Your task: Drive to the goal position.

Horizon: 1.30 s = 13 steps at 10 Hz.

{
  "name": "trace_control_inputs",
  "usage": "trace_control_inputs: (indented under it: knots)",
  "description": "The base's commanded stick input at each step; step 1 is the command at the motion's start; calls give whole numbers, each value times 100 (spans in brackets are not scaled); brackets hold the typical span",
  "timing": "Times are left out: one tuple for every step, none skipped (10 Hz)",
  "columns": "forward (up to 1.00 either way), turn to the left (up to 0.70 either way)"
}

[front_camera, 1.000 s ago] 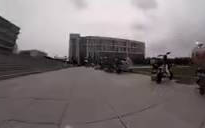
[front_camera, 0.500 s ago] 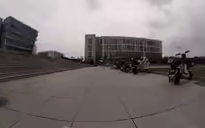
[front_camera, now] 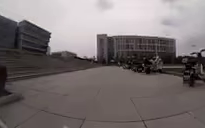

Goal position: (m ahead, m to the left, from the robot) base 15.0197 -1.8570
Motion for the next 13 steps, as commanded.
trace_control_inputs:
  knots:
    - [0, 0]
    - [0, 0]
    - [0, 0]
    - [0, 0]
    - [0, 0]
    - [0, 20]
    - [56, 20]
    - [22, 0]
    - [0, 0]
    - [0, 0]
    - [0, 0]
    - [0, 0]
    - [0, 0]
